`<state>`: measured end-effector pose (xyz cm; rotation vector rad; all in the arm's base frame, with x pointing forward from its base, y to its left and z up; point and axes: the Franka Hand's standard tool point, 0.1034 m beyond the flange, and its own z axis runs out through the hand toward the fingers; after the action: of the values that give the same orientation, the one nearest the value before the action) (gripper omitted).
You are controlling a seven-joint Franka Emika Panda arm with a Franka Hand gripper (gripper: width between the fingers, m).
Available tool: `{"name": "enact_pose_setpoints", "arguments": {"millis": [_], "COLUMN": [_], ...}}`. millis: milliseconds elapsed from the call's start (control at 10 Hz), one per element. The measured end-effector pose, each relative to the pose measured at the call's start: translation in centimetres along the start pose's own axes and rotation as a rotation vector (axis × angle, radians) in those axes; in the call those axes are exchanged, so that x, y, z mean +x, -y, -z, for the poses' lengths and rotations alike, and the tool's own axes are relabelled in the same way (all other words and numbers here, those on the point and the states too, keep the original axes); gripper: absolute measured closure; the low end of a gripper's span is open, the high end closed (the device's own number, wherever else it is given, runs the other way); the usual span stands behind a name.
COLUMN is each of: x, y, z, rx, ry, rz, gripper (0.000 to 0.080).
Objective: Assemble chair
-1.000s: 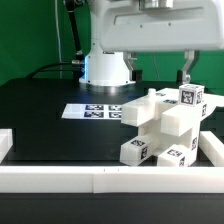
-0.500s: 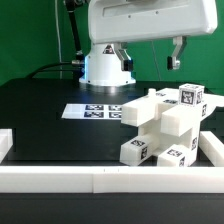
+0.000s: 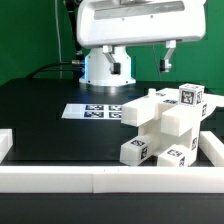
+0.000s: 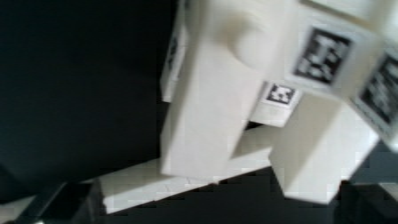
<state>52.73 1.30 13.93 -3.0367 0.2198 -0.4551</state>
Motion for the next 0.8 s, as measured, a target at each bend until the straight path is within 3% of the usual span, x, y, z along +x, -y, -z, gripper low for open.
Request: {"name": "enact_pose_setpoints", "arguments": {"millis": [200,600,800], "x": [-1.0,-1.1,-3.2], "y": [0.5,0.3,0.6], "z": [0.5,0.4,0.5], "rx": [0.011,0.008,0.007], "ry": [0.005,0.006,0.011], "rz": [-0.085,-0.075,-0.063], "gripper": [0.015,0.015,0.015]}}
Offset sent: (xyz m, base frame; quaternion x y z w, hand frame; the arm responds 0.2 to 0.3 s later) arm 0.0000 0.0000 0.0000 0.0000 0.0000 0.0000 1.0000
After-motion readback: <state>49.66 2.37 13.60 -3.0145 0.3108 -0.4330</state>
